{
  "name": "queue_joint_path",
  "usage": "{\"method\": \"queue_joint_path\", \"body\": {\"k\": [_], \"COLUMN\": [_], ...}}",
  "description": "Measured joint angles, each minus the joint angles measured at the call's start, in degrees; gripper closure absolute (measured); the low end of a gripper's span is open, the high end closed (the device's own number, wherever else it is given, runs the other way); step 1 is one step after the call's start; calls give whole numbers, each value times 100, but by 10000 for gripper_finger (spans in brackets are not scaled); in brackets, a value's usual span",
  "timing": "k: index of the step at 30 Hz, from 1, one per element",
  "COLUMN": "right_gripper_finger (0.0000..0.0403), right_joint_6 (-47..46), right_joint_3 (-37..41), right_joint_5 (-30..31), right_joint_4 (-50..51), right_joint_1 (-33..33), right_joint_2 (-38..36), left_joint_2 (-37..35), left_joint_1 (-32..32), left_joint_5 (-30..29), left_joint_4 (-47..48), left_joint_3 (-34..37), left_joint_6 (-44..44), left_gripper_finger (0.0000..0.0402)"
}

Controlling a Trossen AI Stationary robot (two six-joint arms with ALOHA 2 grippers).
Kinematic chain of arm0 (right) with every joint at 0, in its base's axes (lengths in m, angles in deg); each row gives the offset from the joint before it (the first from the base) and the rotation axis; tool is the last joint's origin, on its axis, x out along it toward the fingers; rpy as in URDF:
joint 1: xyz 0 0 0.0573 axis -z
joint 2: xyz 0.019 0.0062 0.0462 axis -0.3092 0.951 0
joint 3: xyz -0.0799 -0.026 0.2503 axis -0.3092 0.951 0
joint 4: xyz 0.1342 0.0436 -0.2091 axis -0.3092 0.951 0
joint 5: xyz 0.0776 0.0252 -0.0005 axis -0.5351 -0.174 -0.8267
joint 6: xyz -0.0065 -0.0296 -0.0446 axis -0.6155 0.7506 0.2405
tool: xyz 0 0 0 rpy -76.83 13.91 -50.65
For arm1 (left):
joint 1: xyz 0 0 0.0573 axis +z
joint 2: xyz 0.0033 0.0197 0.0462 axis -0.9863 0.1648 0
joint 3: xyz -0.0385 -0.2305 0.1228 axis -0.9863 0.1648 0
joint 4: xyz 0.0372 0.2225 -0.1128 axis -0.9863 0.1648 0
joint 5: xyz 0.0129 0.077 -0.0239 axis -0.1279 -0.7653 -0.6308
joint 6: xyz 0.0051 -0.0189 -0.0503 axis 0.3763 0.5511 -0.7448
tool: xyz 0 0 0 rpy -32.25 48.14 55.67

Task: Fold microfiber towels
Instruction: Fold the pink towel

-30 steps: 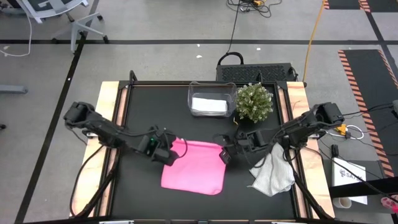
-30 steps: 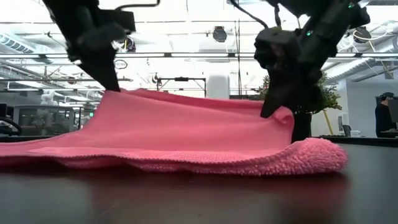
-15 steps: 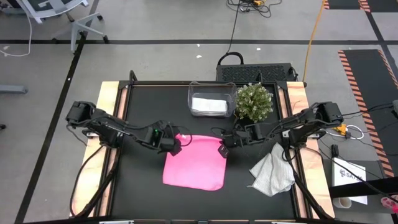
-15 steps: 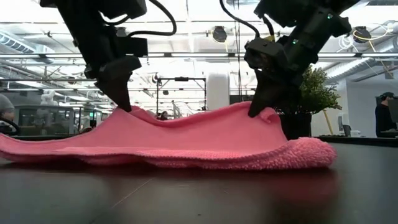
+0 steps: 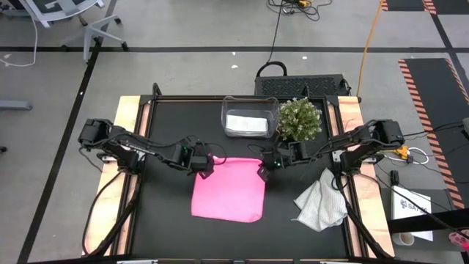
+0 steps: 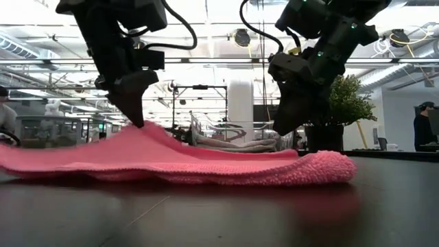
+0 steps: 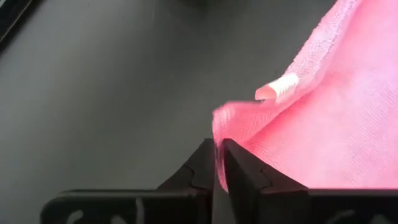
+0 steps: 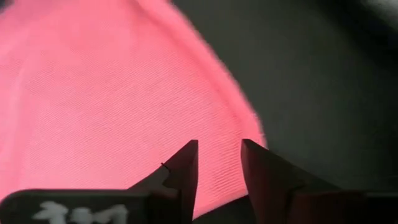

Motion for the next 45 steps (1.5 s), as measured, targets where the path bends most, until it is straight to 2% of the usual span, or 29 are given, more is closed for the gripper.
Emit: {"method": "queue_joint_path", "body": {"k": [5, 9, 11, 14, 17, 20, 26, 32, 35, 39, 43, 45], "right_gripper_finger": [284, 295, 300, 307, 311, 311, 311, 312, 312, 312, 312, 312], "right_joint_6": [72, -27, -163, -355, -412, -522, -942, -1438, -1454, -1258, -746, -333], "right_joint_3": [-2, -2, -2, -2, -2, -2, -2, -105, -400, -1016, -2110, -2781], "right_joint_5": [-657, -755, -958, -1338, -1646, -1798, -1821, -1946, -1940, -1905, -1927, -1940], "right_joint_4": [-83, -95, -151, -193, -208, -351, -843, -1373, -1420, -1330, -287, 473], "right_joint_1": [-39, -136, -188, -371, -674, -1038, -1576, -1774, -1788, -1786, -1866, -1915], "right_joint_2": [-11, -11, -11, -11, -11, -11, -11, -10, 4, 92, 458, 784], "left_joint_2": [0, 0, 0, -2, -1, -2, -2, -2, -2, -2, -2, -4], "left_joint_1": [116, 217, 250, 177, -159, -686, -1823, -2527, -2642, -2554, -2503, -2561], "left_joint_5": [52, 58, 297, 963, 1467, 1690, 1722, 1724, 1727, 1885, 2847, 2963], "left_joint_4": [118, 139, 129, 135, 76, 75, 69, -374, -694, -1084, -1136, -1130], "left_joint_3": [0, 0, 0, 0, 0, 0, 0, -2, -2, -9, -9, -9], "left_joint_6": [30, 33, 4, 226, 742, 1294, 1712, 1700, 1661, 1039, 1017, 1033], "left_gripper_finger": [340, 327, 319, 315, 314, 314, 314, 314, 314, 314, 314, 314]}}
